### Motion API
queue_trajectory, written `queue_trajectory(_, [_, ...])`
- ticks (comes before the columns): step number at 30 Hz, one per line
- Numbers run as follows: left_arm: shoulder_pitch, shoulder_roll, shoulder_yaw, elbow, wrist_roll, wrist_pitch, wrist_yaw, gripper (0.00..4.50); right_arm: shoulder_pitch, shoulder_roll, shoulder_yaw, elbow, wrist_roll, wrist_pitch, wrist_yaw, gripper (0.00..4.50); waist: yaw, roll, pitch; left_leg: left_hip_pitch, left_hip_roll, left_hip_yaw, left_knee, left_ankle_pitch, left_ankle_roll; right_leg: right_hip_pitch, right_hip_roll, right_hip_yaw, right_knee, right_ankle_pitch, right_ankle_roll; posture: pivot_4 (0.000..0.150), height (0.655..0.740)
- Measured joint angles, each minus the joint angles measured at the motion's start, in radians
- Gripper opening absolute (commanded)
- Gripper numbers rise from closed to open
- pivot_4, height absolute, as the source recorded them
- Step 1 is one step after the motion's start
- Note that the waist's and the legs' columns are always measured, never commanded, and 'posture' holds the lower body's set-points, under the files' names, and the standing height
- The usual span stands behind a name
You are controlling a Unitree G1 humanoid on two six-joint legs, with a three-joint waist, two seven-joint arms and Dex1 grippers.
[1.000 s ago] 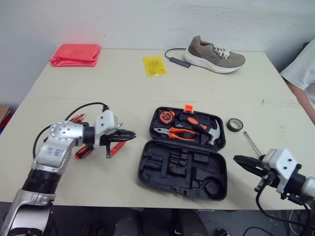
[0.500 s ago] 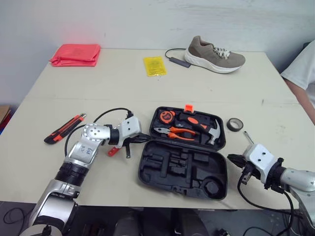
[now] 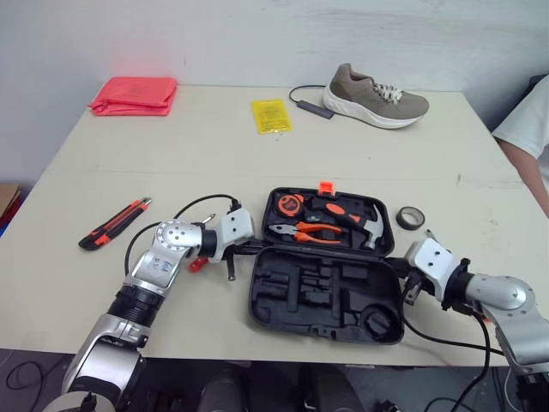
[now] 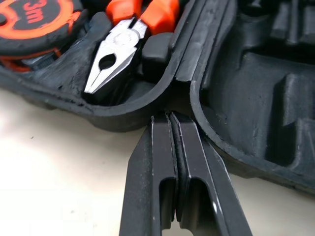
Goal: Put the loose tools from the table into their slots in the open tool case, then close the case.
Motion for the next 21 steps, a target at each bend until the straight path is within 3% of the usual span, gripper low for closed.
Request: queue_trajectory(21, [0.191,0.092,0.092,-0.202,-0.038,0.104,0.027,0.02,-0.053,0.032,0.085,-0.016,-0.016,-0.035,0.045,0.0,-0.02,0.0,0.0,0.001,0.008,0.001,-0.001,-0.001,-0.004,-0.001,0.002,0.002,0.001,-0.002,-0.003,0.15,0.74])
